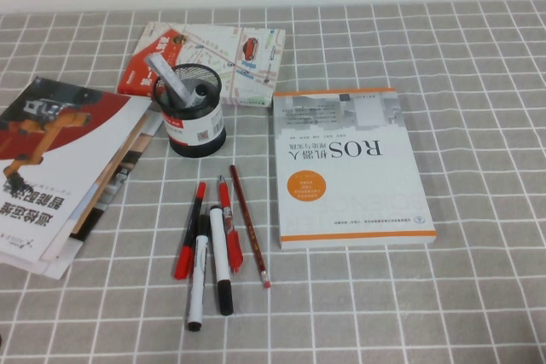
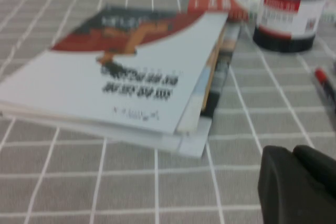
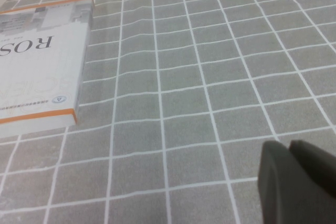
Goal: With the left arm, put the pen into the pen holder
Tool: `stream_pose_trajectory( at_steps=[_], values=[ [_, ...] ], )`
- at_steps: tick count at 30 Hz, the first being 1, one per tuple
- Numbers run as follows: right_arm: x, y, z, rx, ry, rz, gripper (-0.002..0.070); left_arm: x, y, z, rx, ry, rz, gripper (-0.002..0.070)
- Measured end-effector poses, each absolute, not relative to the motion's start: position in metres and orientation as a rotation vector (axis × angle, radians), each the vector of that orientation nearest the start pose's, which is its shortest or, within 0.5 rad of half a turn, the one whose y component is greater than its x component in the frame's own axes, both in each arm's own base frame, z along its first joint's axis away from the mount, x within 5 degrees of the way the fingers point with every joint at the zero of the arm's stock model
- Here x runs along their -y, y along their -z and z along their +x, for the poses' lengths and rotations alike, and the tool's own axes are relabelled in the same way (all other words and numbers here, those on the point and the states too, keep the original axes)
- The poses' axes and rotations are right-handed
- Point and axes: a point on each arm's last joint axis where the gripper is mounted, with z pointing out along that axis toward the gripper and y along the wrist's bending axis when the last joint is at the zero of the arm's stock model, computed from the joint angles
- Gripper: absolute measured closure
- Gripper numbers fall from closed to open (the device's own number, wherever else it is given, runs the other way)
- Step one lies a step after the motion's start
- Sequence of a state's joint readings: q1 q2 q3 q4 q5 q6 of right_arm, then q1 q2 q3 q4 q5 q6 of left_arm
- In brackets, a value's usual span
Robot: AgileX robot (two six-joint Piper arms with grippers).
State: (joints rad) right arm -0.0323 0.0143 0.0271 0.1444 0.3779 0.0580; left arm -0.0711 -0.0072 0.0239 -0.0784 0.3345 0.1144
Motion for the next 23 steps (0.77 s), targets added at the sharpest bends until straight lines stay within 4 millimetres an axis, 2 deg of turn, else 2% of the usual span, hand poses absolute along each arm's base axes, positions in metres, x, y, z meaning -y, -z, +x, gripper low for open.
stream_pose_trajectory(
  at_steps=[23],
  values=[
    [-0.0031, -0.1697, 0.0538, -1.894, -0.159, 0.177, 0.0691, 0.006, -0.171, 0.0521, -1.874, 0.03, 0.143, 0.0676]
  ],
)
